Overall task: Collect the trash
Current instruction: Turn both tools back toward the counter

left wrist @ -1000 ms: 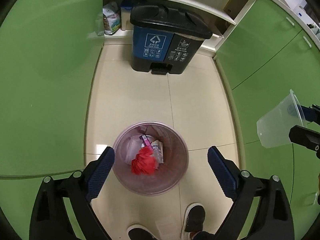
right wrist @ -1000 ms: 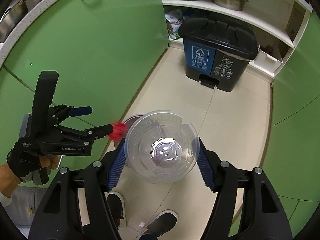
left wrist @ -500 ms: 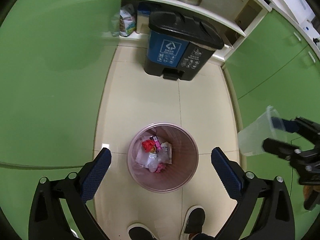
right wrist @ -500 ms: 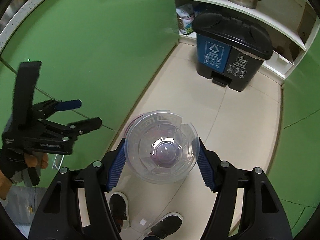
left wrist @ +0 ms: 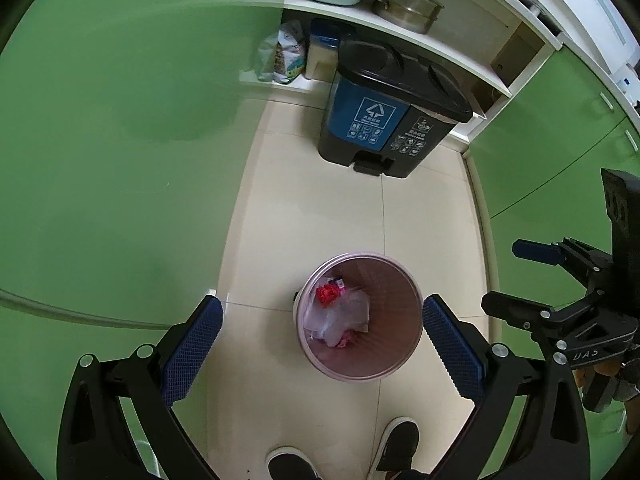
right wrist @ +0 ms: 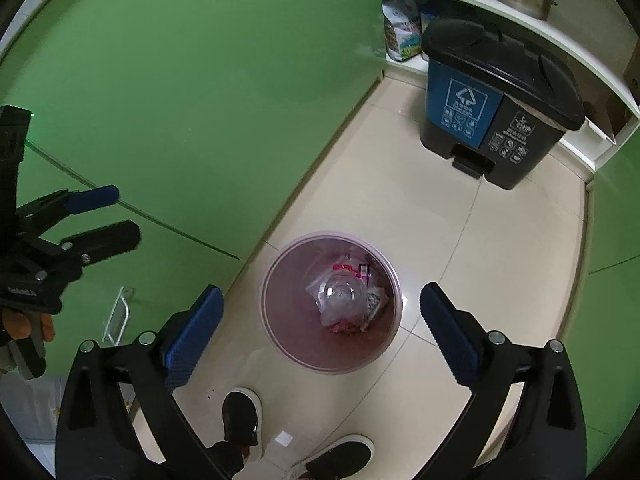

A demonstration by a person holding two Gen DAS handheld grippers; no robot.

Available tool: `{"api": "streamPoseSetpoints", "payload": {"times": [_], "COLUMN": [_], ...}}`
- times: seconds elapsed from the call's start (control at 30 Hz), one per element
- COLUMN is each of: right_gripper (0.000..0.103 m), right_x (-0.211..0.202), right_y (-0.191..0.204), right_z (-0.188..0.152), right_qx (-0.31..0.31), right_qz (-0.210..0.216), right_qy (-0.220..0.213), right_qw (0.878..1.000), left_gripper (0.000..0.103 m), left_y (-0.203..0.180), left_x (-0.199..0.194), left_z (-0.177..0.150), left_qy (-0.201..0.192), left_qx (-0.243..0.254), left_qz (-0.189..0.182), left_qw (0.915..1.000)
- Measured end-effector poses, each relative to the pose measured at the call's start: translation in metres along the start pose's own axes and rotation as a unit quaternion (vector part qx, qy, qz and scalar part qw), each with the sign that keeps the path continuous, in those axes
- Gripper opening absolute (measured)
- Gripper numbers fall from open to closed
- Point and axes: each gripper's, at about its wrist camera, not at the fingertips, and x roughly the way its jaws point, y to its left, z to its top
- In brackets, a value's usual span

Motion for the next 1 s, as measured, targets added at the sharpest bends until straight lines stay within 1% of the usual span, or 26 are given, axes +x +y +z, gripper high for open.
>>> {"api": "streamPoseSetpoints", "payload": {"times": [0.17, 0.27, 0.37, 0.47, 0.57, 0.73, 0.8, 0.9, 1.0], "right_gripper": [0.097, 0.098, 0.098, 0.098, 0.098, 0.1, 0.1, 0.1, 0.1], "right_x": [-0.014, -0.033, -0.062, -0.107, -0.149, -0.232, -0.265, -0.301, -0.337], "right_y": [0.006, 0.011, 0.016, 0.03, 0.044, 0.078, 0.097, 0.123, 0.159], "right_z": [-0.002, -0.003, -0.003, -0.002, -0.002, 0.001, 0.005, 0.011, 0.019], "right_qx": [0.002, 0.004, 0.004, -0.001, -0.007, -0.028, -0.047, -0.071, -0.098], "right_qz": [-0.014, -0.021, -0.027, -0.034, -0.035, -0.026, -0.023, -0.014, -0.004], "right_qy": [0.004, 0.001, -0.003, -0.01, -0.017, -0.03, -0.035, -0.041, -0.053], "right_qw": [1.0, 1.0, 1.0, 0.999, 0.999, 0.999, 0.998, 0.997, 0.994], "left_gripper": [0.096, 0.096, 0.096, 0.096, 0.096, 0.096, 0.096, 0.096, 0.096], "left_y": [-0.005, -0.012, -0.022, -0.031, -0.036, -0.04, -0.035, -0.026, -0.009], "left_x": [-0.008, -0.024, -0.052, -0.09, -0.134, -0.226, -0.266, -0.317, -0.369], "left_z": [0.0, -0.001, 0.0, 0.0, -0.005, -0.016, -0.021, -0.026, -0.035], "left_qy": [0.003, 0.0, -0.006, -0.013, -0.019, -0.036, -0.046, -0.063, -0.08], "left_qx": [0.003, 0.006, 0.009, 0.008, -0.005, -0.031, -0.046, -0.061, -0.079], "left_qz": [-0.007, -0.011, -0.013, -0.013, -0.01, 0.01, 0.02, 0.037, 0.055], "left_qw": [1.0, 0.9999, 0.9999, 0.9998, 0.9998, 0.9988, 0.9977, 0.9955, 0.9922]}}
